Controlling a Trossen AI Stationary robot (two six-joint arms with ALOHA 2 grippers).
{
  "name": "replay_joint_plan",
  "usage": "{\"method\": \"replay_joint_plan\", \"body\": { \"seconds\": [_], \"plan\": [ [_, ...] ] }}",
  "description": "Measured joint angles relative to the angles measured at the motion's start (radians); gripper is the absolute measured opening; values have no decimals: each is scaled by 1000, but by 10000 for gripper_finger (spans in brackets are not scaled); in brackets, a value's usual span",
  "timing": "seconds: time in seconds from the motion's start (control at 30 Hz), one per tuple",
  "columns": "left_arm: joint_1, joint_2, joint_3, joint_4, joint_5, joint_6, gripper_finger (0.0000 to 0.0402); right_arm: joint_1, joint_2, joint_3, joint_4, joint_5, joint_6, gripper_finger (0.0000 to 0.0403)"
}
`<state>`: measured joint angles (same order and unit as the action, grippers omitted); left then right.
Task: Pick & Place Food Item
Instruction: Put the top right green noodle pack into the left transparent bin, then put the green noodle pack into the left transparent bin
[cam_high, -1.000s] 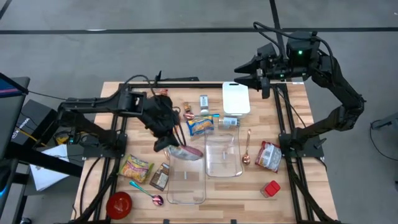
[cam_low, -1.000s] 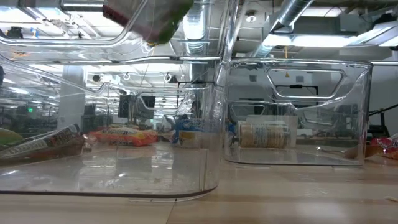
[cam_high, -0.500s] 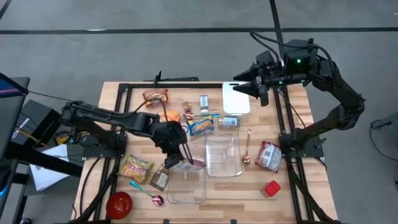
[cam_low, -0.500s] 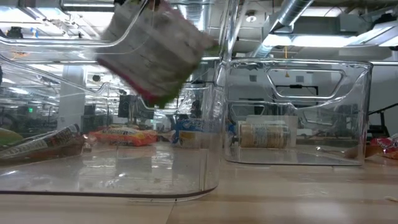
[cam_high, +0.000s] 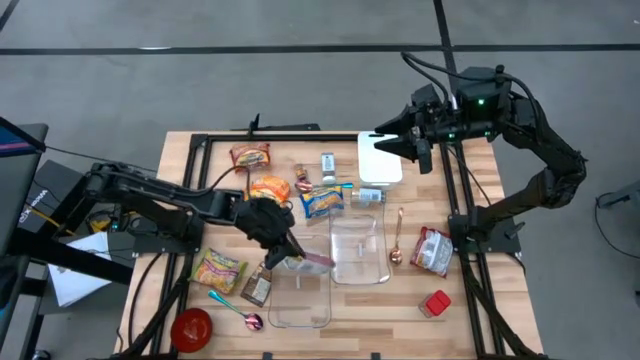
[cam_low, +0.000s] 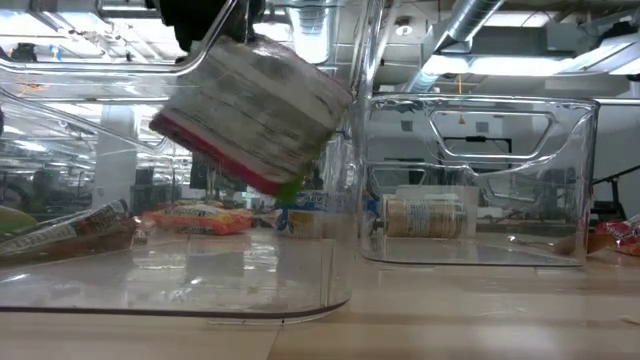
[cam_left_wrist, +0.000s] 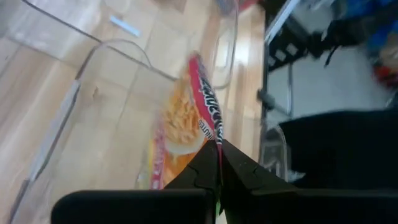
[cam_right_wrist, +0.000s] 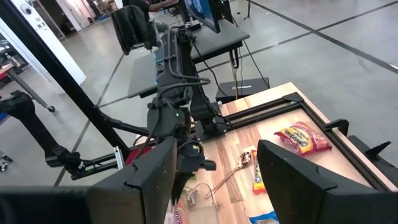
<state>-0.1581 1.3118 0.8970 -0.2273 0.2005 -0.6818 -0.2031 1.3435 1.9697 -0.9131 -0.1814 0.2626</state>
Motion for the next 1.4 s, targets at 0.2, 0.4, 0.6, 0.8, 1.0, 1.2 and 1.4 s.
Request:
{"method": "replay_joint_plan", "body": {
  "seconds": [0.2, 0.4, 0.6, 0.8, 1.0, 1.2, 1.4],
  "plan": [
    [1, -32, -140, 222, -36, -57, 0, 0, -1, 0, 0, 0, 0, 218],
    [0, -31, -232, 304, -41, -109, 0, 0, -2, 0, -3, 0, -5, 218],
    [0, -31, -284, 341, -54, -110, 0, 0, -2, 0, -13, 0, -8, 218],
    [0, -31, -299, 340, -54, -112, 0, 0, -1, 0, -23, 0, -8, 218],
    [0, -31, -299, 338, -54, -112, 7, 0, -1, 0, -23, 0, -9, 218],
    [0, -31, -299, 340, -54, -136, 29, -1, -1, 0, -23, 0, -9, 218],
    [1, -41, -299, 340, -54, -146, 79, -3, -1, 0, -23, 0, -9, 218]
  ]
}}
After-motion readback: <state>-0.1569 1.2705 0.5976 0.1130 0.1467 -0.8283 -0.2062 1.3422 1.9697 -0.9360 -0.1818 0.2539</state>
